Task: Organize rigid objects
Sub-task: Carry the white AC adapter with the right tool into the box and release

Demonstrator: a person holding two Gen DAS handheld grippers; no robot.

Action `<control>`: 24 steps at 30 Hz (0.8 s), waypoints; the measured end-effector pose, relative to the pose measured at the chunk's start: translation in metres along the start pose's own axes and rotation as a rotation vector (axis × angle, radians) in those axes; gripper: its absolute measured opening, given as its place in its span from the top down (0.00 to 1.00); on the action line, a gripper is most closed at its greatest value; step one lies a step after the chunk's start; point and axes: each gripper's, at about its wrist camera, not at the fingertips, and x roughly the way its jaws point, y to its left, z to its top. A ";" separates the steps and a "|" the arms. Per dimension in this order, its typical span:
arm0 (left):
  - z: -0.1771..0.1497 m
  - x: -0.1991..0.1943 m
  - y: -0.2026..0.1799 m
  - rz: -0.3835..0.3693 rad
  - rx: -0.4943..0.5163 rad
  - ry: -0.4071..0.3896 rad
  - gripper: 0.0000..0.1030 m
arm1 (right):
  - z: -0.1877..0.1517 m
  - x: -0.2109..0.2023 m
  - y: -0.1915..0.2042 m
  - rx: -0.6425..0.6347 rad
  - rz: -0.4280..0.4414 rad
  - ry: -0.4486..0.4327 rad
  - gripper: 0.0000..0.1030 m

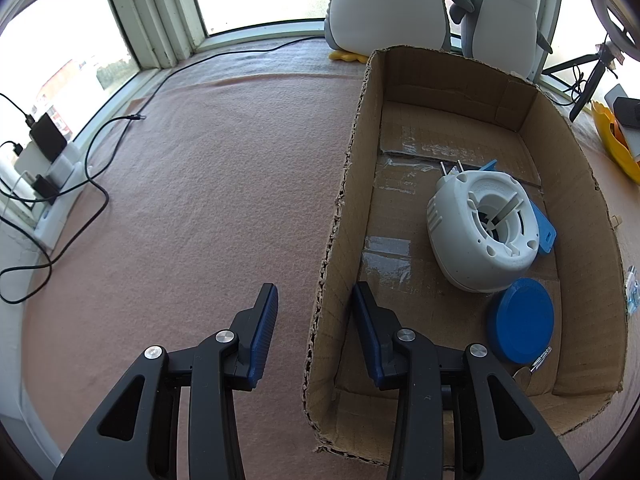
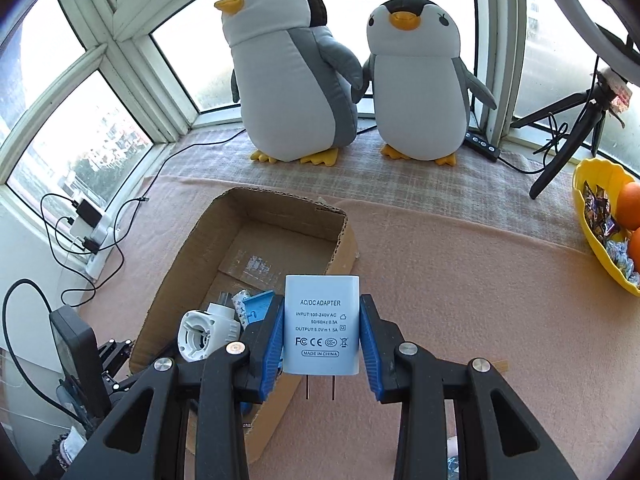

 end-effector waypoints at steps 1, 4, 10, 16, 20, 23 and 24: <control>0.000 0.000 0.000 0.000 0.000 0.000 0.63 | 0.000 0.003 0.004 -0.009 -0.002 0.001 0.69; 0.000 0.000 0.000 0.000 -0.001 0.000 0.63 | -0.001 0.012 0.015 -0.022 0.003 0.004 0.69; 0.000 0.000 0.000 0.000 0.000 0.000 0.63 | -0.001 0.028 0.032 -0.051 -0.003 0.018 0.69; 0.000 0.000 0.000 0.000 0.000 0.000 0.63 | 0.002 0.044 0.043 -0.072 -0.013 0.029 0.69; 0.000 0.000 0.001 0.000 -0.001 0.000 0.63 | 0.003 0.049 0.043 -0.070 -0.015 0.032 0.69; 0.000 0.000 0.000 0.000 0.001 0.000 0.63 | 0.004 0.052 0.043 -0.076 -0.026 0.034 0.69; 0.000 0.000 0.000 0.000 0.000 0.000 0.63 | 0.004 0.052 0.043 -0.076 -0.026 0.034 0.69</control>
